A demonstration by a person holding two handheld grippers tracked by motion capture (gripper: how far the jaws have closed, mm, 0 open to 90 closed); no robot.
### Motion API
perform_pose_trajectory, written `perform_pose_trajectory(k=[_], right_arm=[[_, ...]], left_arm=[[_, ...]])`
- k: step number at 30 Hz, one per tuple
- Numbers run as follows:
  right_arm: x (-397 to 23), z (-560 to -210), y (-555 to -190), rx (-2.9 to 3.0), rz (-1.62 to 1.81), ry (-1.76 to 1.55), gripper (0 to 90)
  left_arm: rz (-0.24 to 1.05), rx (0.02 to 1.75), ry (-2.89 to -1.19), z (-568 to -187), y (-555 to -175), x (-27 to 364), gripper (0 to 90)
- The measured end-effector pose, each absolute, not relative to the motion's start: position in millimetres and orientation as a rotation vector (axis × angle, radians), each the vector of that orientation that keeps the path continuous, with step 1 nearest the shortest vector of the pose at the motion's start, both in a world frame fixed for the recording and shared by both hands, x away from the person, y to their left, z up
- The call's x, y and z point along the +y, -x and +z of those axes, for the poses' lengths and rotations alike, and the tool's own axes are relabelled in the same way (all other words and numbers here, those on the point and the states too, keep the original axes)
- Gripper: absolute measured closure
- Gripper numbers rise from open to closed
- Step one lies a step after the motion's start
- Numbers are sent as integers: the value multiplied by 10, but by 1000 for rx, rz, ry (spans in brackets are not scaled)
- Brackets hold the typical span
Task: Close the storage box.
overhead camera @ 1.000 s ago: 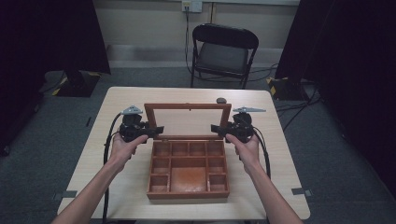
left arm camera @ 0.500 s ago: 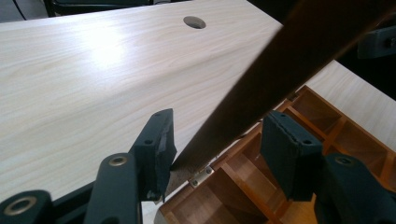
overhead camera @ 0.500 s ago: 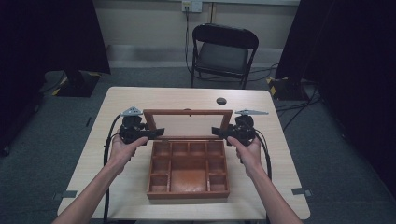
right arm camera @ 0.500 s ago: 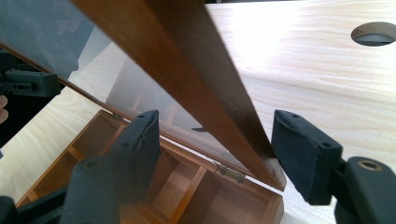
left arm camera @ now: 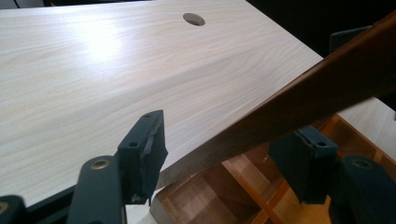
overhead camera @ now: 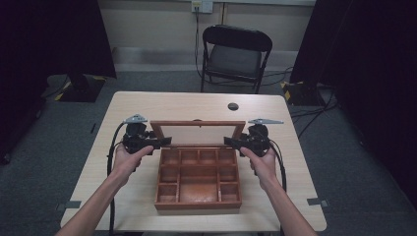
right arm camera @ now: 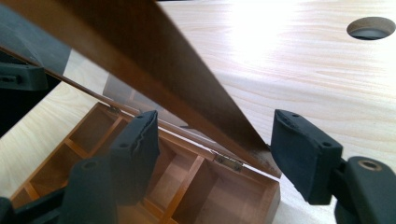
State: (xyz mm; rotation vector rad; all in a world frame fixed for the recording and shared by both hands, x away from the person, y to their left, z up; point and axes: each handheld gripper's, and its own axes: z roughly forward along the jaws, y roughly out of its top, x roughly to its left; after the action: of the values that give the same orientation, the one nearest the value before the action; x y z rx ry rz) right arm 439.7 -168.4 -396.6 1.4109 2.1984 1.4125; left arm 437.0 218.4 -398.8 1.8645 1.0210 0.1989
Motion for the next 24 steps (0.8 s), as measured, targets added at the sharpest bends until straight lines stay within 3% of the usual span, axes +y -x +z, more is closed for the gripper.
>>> perform_pose_trajectory(k=[10, 13, 15, 24], right_arm=[[-1734, -3988, -4301, 2213, 1388, -1416, 305], [-1748, -4006, -4268, 2210, 1373, -1397, 395], [-1733, -4038, -4246, 2210, 1370, -1396, 379], [-1723, -4062, -4242, 2224, 1350, -1414, 385]], left_arm=[[229, 1045, -1902, -4031, -4312, 2191, 380], [230, 1072, -1893, -4037, -4321, 2215, 364], [227, 1079, -1885, -4043, -4330, 2236, 367], [209, 1044, -1906, -4060, -4304, 2217, 442]])
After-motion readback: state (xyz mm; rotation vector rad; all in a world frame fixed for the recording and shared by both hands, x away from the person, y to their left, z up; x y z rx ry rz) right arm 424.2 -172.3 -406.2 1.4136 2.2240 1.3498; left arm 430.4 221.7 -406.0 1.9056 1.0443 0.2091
